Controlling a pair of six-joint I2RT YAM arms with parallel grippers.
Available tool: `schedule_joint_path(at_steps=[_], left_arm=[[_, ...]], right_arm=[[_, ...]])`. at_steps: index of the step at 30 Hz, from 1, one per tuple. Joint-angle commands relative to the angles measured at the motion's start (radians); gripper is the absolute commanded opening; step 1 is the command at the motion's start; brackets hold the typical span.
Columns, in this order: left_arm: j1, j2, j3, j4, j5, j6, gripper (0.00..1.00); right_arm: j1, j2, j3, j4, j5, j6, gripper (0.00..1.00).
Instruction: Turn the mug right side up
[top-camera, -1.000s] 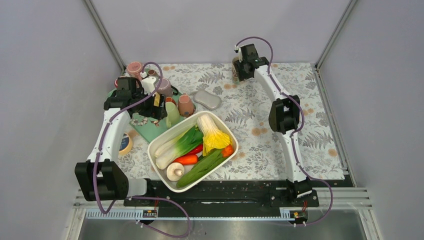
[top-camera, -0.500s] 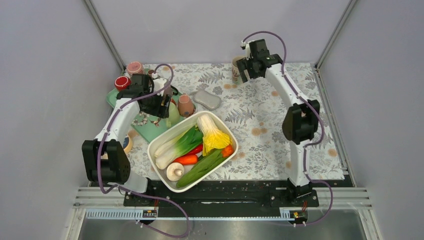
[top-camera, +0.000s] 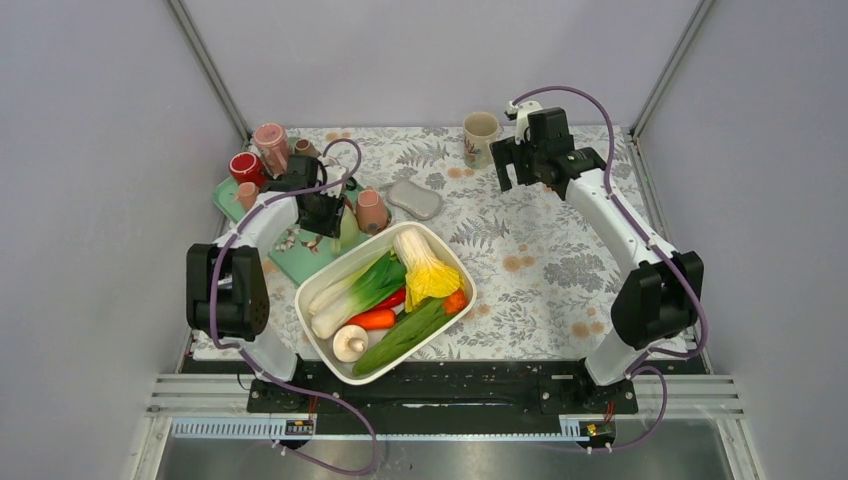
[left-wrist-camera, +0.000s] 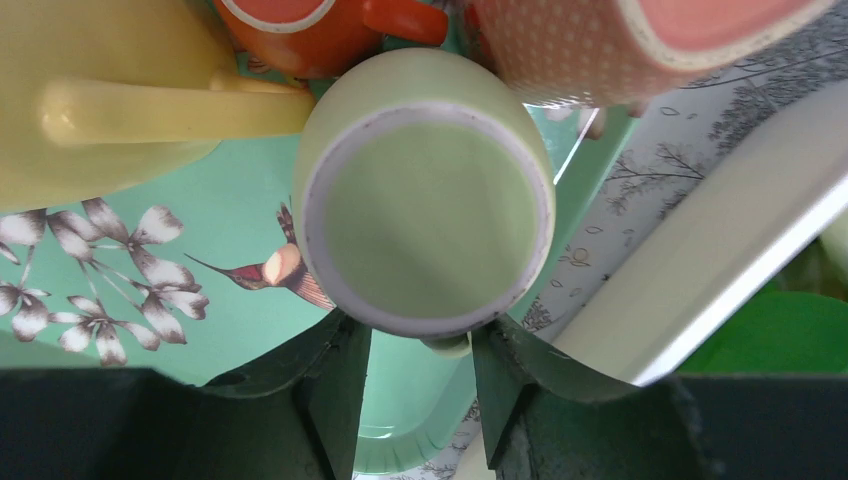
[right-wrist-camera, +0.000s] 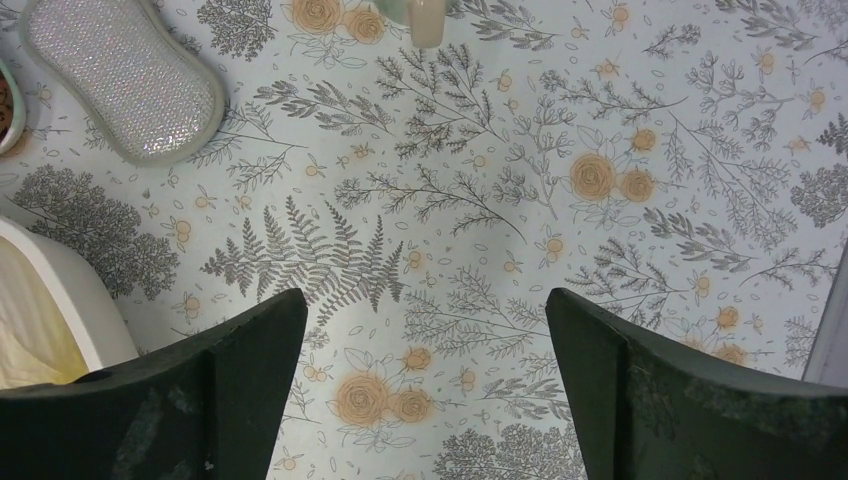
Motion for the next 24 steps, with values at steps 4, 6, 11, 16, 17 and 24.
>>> schedule_joint_path(at_steps=[4,6,11,16,17,24], left_arm=[[-0.029,0.057,-0.011,0.100,-0.079,-0.011,0.38],[-0.028,0.065,-0.017,0.098,-0.080,-0.012,0.31],[-0.028,0.067,-0.021,0.080,-0.049,-0.015,0.09],[-0.027,0.015,-0.001,0.059,-0.016,-0.026,0.00],[-0.025,-0.004,0.004,0.061,-0.018,-0.025,0.00],[0.005,-0.129,0.041,0.064,0.030,-0.061,0.00]], right_arm=[[-0.004,-0.095,-0.063,0.092,-0.036,0.036,0.99],[-0.004,-0.103,-0.071,0.092,-0.045,0.044,1.00],[-0.003,-0.126,-0.094,0.094,-0.059,0.069,1.00],[-0.002,-0.163,-0.121,0.093,-0.136,0.107,0.99],[-0.003,-0.175,-0.128,0.096,-0.171,0.122,0.99],[0.031,-0.247,-0.267,0.307,-0.461,0.374,1.00]])
